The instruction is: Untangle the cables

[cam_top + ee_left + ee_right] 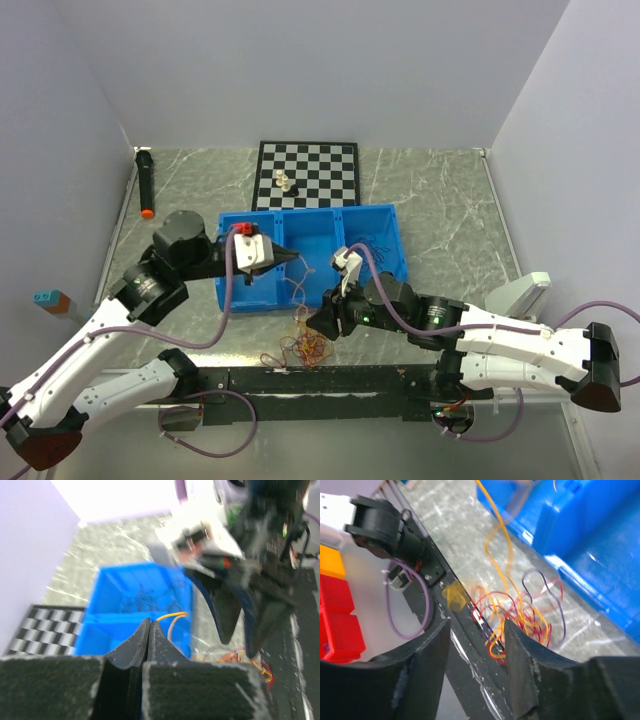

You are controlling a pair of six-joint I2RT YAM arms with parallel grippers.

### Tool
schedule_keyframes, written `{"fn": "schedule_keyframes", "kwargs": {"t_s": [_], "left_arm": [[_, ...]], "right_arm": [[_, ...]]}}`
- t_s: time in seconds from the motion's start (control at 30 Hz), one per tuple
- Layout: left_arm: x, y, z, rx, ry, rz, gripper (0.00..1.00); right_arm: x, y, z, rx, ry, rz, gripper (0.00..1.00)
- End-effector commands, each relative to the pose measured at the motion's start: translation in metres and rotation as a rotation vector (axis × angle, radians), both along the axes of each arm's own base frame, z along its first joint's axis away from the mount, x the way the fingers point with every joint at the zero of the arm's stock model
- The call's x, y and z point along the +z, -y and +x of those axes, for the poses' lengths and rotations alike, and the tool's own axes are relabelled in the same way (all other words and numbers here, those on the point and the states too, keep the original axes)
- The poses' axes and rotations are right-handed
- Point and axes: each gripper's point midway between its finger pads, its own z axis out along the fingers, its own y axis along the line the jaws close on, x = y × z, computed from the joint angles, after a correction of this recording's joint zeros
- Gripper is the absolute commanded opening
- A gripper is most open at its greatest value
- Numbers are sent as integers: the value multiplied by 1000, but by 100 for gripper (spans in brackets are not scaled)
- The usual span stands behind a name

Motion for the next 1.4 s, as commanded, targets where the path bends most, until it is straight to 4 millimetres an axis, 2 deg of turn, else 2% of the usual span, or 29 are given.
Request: {"fn": "schedule_keyframes", "kwargs": {"t_s": [0.0, 0.07, 0.17, 0.33, 0.5, 0.7, 0.93, 1.0, 1.17, 1.3, 1.37], "left_arm": [[82, -10, -1, 19, 181, -107, 1], [104, -15, -9, 3, 221, -117, 1], [118, -19, -19, -21, 244, -117, 1], [123, -24, -32, -57, 251, -113, 1], [128, -26, -38, -77, 261, -115, 1], [144, -29, -40, -73, 300, -137, 1], [147, -31, -39, -62, 306, -141, 1], [149, -31, -38, -59, 313, -142, 1], [152, -33, -38, -54, 328, -141, 1], [156, -34, -37, -45, 338, -147, 1], [159, -35, -37, -40, 349, -150, 1]], "right_arm": [[-16, 6, -3, -9, -26, -27, 57], [-22, 10, -5, -14, -38, -32, 58], [-34, 21, 0, -67, -37, -55, 59], [-52, 26, 4, -100, -40, -93, 59], [-48, 22, 13, -118, -2, -91, 61], [-46, 5, 16, -68, 13, -80, 61], [-48, -19, 17, -7, 20, -83, 61], [-38, -28, 21, -5, 41, -57, 61], [-34, -42, 23, 31, 57, -53, 61], [-45, -50, 27, 42, 49, -78, 58], [-51, -52, 29, 40, 37, -91, 53]]}}
